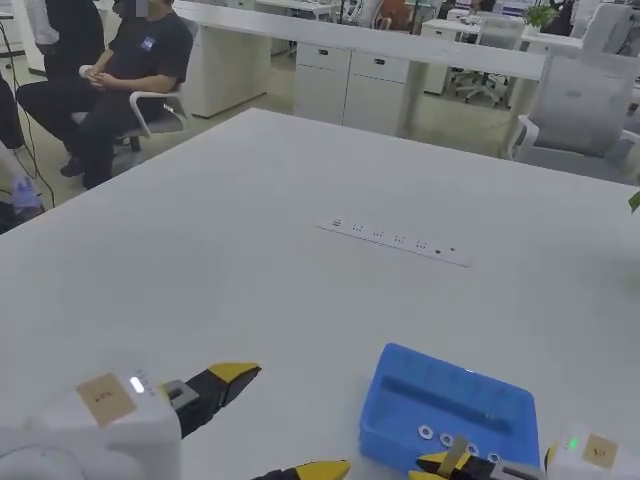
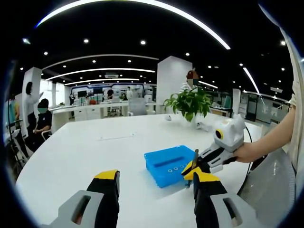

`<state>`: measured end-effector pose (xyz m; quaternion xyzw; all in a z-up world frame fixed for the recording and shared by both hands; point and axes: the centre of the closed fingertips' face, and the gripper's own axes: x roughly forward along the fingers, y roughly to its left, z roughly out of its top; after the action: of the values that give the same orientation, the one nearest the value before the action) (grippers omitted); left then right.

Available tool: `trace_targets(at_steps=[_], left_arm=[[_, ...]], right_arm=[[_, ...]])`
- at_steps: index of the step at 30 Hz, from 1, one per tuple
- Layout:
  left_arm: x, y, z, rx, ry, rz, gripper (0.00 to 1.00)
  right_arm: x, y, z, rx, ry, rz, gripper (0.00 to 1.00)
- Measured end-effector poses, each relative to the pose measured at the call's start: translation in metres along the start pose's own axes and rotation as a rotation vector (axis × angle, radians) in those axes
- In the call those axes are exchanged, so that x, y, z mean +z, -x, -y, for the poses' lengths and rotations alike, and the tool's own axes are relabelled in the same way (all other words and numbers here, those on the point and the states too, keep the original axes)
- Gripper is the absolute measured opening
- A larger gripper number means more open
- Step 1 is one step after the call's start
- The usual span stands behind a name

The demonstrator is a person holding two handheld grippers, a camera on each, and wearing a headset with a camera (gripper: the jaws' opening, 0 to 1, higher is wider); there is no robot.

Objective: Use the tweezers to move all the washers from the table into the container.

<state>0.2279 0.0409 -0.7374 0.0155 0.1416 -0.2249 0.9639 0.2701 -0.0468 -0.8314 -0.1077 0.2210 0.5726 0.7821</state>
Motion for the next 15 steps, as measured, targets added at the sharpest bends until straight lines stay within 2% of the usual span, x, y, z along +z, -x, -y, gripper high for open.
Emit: trace_targets(at_steps=[5,7,9,15], left_arm=[[0.000,0.000,0.000,-0.001,-0.001,0.001,0.62],[0.000,0.000,0.000,-0.001,-0.001,0.001,0.62],[0.000,0.000,0.000,0.000,0.000,0.001,0.62],[0.000,-0.001,0.001,-0.006,-0.005,-0.002,0.62]], right_arm=[[-0.002,0.003,-0.014,0.036,-0.027,-0.003,0.03],[0.003,0.005,-0.017,0.039,-0.051,0.030,0.04],[0.005,0.006,-0.015,0.036,-0.071,0.047,0.04],[-0.002,0.002,-0.012,0.026,-0.079,0.028,0.04]])
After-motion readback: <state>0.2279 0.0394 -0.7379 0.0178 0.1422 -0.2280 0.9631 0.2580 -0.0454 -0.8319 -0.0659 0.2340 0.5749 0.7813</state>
